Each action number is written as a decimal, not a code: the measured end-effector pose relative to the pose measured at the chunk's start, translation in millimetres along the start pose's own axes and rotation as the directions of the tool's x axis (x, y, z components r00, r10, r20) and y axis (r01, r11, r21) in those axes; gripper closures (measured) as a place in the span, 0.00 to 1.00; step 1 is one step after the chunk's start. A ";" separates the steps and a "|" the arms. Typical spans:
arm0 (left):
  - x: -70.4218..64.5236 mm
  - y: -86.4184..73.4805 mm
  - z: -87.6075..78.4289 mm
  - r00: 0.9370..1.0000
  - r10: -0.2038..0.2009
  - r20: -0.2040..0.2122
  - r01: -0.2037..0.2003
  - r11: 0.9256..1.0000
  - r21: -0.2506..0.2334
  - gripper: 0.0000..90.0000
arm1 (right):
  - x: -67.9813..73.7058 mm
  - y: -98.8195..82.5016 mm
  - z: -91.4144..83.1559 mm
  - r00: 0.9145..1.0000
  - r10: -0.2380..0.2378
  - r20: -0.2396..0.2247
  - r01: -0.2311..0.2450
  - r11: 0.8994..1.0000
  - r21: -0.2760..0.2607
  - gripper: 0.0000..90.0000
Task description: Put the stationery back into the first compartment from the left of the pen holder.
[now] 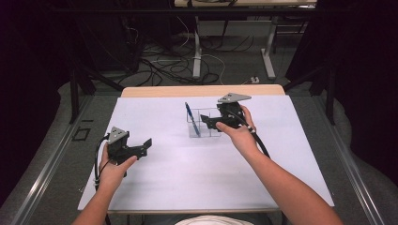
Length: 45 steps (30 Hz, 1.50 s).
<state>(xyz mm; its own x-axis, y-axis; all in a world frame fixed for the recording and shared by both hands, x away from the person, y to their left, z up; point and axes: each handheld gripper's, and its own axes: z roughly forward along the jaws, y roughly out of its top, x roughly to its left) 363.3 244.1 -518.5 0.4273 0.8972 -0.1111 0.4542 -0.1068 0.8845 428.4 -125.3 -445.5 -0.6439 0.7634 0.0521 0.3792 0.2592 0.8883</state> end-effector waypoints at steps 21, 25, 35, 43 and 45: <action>0.0 0.2 -2.0 1.000 0.001 -0.003 -0.001 1.000 -0.016 0.00 | -35.8 -54.5 -69.6 0.987 0.065 0.150 -0.070 0.997 0.025 0.00; 0.3 0.0 -2.2 1.000 0.001 -0.004 -0.001 1.000 -0.016 0.00 | -43.0 -67.5 -80.3 0.982 0.081 0.173 -0.086 0.996 0.021 0.00; 1.2 -0.5 -2.3 1.000 -0.002 -0.011 0.001 1.000 -0.015 0.00 | -63.2 -93.6 -100.3 0.963 0.100 0.251 -0.106 0.994 0.012 0.00; 1.6 -0.9 -2.0 1.000 -0.004 -0.013 0.004 1.000 -0.014 0.00 | -83.0 -111.6 -106.0 0.943 0.157 0.292 -0.163 0.987 -0.007 0.00; 1.9 -0.8 -2.2 1.000 -0.005 -0.013 0.005 1.000 -0.014 0.00 | -88.7 -115.2 -107.3 0.936 0.171 0.307 -0.178 0.984 -0.008 0.00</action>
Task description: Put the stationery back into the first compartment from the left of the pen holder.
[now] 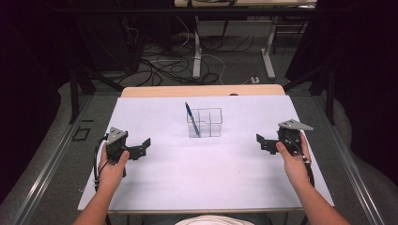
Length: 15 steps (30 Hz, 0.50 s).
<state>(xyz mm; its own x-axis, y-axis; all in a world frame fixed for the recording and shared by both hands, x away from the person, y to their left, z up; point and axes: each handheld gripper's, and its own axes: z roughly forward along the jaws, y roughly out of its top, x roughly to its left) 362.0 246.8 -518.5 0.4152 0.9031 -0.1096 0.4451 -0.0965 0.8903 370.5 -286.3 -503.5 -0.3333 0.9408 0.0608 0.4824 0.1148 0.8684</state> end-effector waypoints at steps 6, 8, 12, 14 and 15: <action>1.1 -0.3 0.1 1.000 -0.001 -0.002 0.001 1.000 0.003 0.00 | -20.3 -9.4 1.8 0.997 0.056 0.049 -0.057 0.998 0.006 0.01; 1.2 -0.4 0.2 1.000 -0.004 -0.002 0.004 1.000 0.003 0.00 | -24.6 -11.7 2.0 0.996 0.070 0.064 -0.070 0.997 0.008 0.02; 1.8 -0.7 0.5 1.000 -0.007 -0.003 0.007 1.000 0.004 0.00 | -30.1 -15.3 2.8 0.994 0.086 0.071 -0.087 0.996 0.018 0.02; 1.9 -0.9 0.7 1.000 -0.007 -0.004 0.007 1.000 0.006 0.00 | -31.4 -16.5 3.3 0.993 0.091 0.075 -0.093 0.995 0.021 0.02; 2.0 -1.0 0.8 1.000 -0.008 -0.005 0.008 1.000 0.006 0.00 | -33.0 -16.9 3.3 0.993 0.083 0.079 -0.085 0.996 0.021 0.03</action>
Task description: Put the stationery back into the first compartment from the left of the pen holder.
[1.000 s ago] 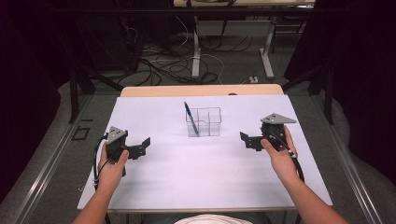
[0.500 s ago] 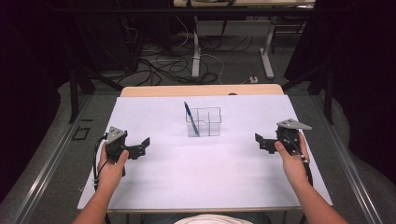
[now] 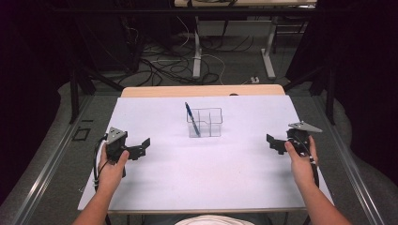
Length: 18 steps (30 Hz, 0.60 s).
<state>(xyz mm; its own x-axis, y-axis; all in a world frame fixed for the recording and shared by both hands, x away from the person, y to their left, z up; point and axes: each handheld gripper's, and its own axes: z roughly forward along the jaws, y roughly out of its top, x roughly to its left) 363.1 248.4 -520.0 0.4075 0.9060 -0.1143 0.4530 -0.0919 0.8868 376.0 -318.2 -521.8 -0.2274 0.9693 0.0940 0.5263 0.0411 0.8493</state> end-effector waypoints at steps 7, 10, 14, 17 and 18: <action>1.7 -0.8 -0.2 1.000 -0.009 -0.005 0.009 1.000 0.005 0.00 | -6.4 -4.5 1.6 0.999 0.035 0.011 -0.035 0.999 0.017 0.04; 2.3 -1.1 0.2 1.000 -0.008 -0.007 0.008 1.000 0.008 0.00 | -8.7 -6.2 3.3 0.999 0.039 0.022 -0.039 0.999 0.022 0.05; 2.7 -1.1 0.6 1.000 -0.011 -0.009 0.011 1.000 0.009 0.00 | -10.6 -9.5 6.7 0.998 0.056 0.026 -0.057 0.998 0.036 0.05; 2.8 -1.1 0.5 1.000 -0.015 -0.010 0.015 1.000 0.008 0.00 | -10.6 -11.2 8.5 0.997 0.073 0.028 -0.074 0.996 0.045 0.05; 2.9 -1.1 0.5 1.000 -0.015 -0.010 0.015 1.000 0.008 0.00 | -11.6 -11.1 8.4 0.998 0.064 0.027 -0.065 0.997 0.042 0.05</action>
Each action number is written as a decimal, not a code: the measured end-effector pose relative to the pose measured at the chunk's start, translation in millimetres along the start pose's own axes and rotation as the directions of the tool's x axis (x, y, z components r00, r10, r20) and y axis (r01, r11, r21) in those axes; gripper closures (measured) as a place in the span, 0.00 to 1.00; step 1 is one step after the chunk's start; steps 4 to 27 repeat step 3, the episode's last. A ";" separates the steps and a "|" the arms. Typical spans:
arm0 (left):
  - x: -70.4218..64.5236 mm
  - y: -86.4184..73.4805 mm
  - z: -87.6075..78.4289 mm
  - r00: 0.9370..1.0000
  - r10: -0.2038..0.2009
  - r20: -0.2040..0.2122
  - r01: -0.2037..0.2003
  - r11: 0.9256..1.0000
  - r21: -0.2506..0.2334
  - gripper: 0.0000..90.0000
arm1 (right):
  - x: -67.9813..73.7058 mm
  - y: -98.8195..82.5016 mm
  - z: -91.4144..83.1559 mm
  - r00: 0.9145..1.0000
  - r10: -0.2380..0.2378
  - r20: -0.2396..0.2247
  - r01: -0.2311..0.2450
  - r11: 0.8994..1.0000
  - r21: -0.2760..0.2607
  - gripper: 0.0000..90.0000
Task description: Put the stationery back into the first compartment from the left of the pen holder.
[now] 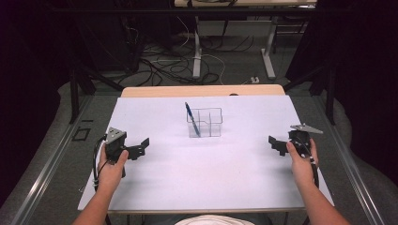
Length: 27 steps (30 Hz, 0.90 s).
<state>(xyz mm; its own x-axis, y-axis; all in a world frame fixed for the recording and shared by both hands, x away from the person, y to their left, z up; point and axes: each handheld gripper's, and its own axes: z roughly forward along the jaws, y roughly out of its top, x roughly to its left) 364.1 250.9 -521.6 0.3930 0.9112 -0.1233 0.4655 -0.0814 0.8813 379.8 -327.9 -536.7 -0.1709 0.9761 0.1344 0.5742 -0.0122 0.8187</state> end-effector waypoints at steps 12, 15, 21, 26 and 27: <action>0.1 -0.1 0.2 1.000 -0.003 -0.002 0.003 1.000 -0.002 0.00 | -0.4 0.3 -0.9 1.000 0.017 0.005 -0.017 1.000 -0.005 0.05; 0.1 -0.1 0.2 1.000 -0.003 -0.002 0.003 1.000 -0.002 0.00 | -0.4 0.3 -0.9 1.000 0.017 0.005 -0.017 1.000 -0.005 0.05; 0.1 -0.1 0.2 1.000 -0.003 -0.002 0.003 1.000 -0.002 0.00 | -0.4 0.3 -0.9 1.000 0.017 0.005 -0.017 1.000 -0.005 0.05; 0.1 -0.1 0.2 1.000 -0.003 -0.002 0.003 1.000 -0.002 0.00 | -0.4 0.3 -0.9 1.000 0.017 0.005 -0.017 1.000 -0.005 0.05; 0.1 -0.1 0.2 1.000 -0.003 -0.002 0.003 1.000 -0.002 0.00 | -0.4 0.3 -0.9 1.000 0.017 0.005 -0.017 1.000 -0.005 0.05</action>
